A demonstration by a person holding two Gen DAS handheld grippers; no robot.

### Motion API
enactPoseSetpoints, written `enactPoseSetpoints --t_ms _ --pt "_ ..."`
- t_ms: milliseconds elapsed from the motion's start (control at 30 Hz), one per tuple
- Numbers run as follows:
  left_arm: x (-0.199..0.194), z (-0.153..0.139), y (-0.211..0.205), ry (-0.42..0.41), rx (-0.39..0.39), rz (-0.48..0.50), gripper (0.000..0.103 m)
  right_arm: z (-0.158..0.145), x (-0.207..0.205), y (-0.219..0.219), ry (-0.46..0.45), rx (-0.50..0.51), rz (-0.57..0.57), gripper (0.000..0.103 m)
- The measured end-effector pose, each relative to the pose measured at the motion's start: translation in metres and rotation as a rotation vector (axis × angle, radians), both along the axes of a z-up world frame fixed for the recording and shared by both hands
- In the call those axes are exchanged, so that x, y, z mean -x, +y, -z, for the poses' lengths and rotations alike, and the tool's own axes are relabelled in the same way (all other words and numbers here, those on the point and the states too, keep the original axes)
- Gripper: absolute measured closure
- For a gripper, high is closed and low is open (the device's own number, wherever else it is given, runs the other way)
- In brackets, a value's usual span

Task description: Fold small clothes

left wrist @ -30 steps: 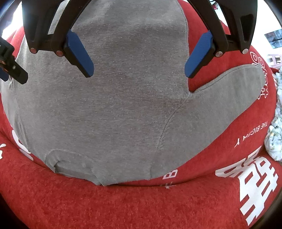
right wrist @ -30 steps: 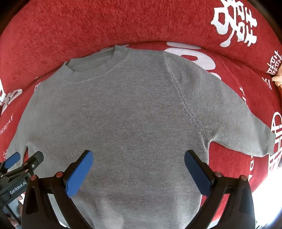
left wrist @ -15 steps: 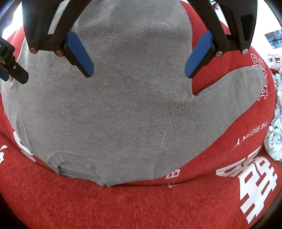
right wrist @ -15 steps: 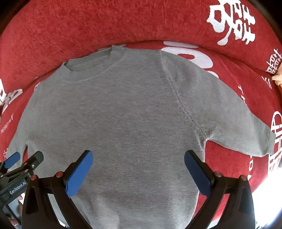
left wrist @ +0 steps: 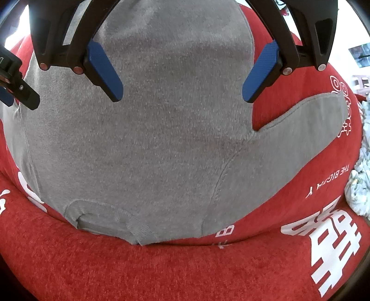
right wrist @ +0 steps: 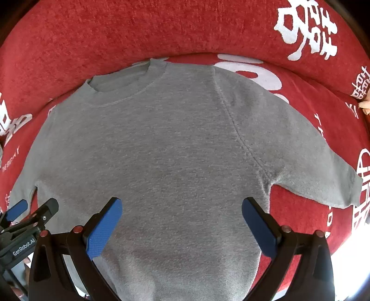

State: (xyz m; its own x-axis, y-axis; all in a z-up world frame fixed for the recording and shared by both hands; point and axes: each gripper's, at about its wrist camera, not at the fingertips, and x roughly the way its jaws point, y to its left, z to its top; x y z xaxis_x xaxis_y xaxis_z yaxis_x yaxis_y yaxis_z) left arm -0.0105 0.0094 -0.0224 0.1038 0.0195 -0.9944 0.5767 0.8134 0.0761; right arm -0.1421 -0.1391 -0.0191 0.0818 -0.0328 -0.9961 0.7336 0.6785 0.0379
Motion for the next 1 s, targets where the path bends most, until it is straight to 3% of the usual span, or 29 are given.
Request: enactPoseSetpoints --t_ms 1000 --pt "0.000 0.004 0.020 0.007 0.023 -0.049 0.000 0.002 -0.011 0.015 -0.008 -0.007 -0.048 0.000"
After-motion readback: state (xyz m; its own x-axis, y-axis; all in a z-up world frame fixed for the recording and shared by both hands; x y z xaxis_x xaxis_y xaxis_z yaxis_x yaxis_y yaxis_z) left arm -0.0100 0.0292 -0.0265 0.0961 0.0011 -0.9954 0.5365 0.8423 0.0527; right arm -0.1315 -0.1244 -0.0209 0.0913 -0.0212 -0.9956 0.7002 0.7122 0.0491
